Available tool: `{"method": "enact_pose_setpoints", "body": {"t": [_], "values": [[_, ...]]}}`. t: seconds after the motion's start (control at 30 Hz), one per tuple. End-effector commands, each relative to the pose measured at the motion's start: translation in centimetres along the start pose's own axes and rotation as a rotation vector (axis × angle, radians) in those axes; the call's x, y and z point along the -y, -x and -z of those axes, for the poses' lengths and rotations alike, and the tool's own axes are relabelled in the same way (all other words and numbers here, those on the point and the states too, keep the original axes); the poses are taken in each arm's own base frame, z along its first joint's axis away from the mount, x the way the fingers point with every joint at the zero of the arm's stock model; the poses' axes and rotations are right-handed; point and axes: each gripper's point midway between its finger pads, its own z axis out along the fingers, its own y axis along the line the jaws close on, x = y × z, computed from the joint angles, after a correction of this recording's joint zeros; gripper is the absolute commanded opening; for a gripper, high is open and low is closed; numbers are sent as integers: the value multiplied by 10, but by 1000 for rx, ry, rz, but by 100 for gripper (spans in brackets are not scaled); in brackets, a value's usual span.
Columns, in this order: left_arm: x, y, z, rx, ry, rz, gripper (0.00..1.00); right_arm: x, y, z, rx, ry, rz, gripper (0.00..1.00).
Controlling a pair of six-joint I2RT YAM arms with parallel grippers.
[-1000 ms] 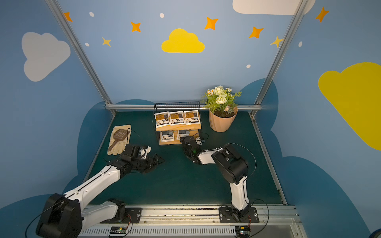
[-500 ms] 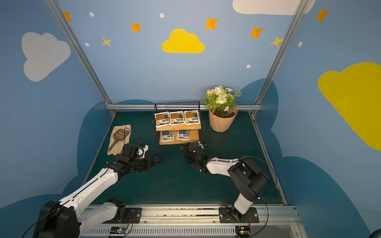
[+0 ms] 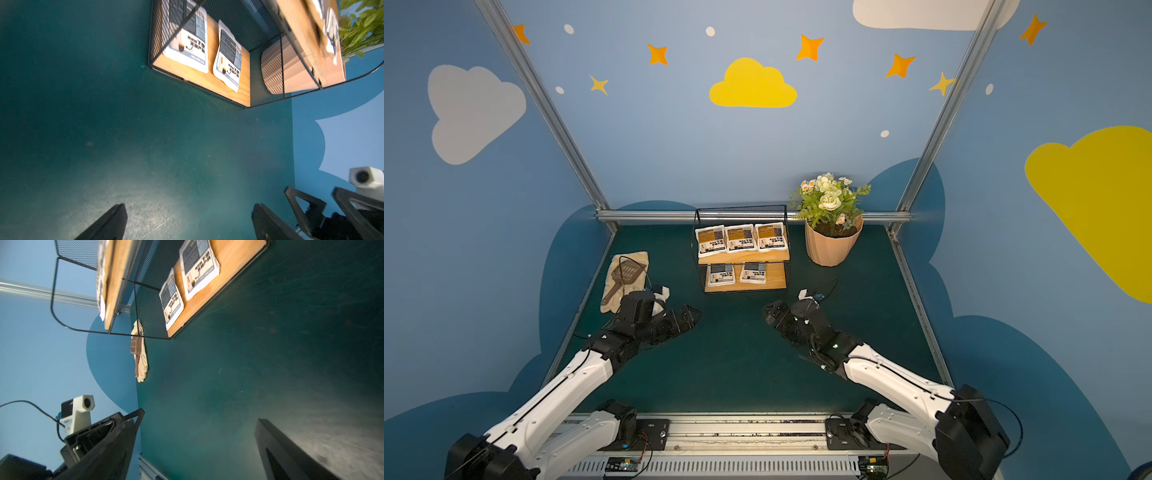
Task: Place the bagged coffee beans on the shelf by color
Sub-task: Reset both arms
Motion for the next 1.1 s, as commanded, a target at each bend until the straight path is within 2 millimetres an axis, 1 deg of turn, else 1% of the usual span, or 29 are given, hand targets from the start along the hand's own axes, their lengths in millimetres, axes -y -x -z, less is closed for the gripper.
{"method": "enact_pose_setpoints", "body": {"t": [0.0,0.13,0.27,0.37,0.4,0.43,0.47,0.57,0.67,0.8,0.83,0.97,1.0,1.07], "values": [[-4,21,10,108,47,-31,100,29,8,22,46,-97,170,98],[4,43,27,217,61,-82,100,27,24,46,106,-76,279,98],[9,65,45,327,96,-168,100,22,46,68,165,-90,375,98],[10,79,58,412,132,-247,100,18,71,84,245,-126,437,98],[9,83,61,442,149,-276,100,19,79,88,273,-147,448,98],[6,88,64,474,172,-305,100,27,86,91,297,-190,452,98],[4,91,66,502,193,-330,100,24,99,98,338,-208,450,98],[-7,99,70,592,263,-420,100,40,127,107,423,-322,444,98],[-23,105,70,659,355,-484,100,64,153,115,488,-454,415,98],[-60,109,67,724,497,-425,100,103,183,125,573,-633,386,98],[-66,109,63,722,511,-428,100,114,188,127,590,-679,387,98],[-86,107,43,665,567,-452,100,143,205,131,595,-782,347,98],[-90,107,39,655,571,-453,100,157,202,127,578,-798,323,98],[-96,108,32,637,568,-453,100,167,206,127,600,-802,299,98]]}}
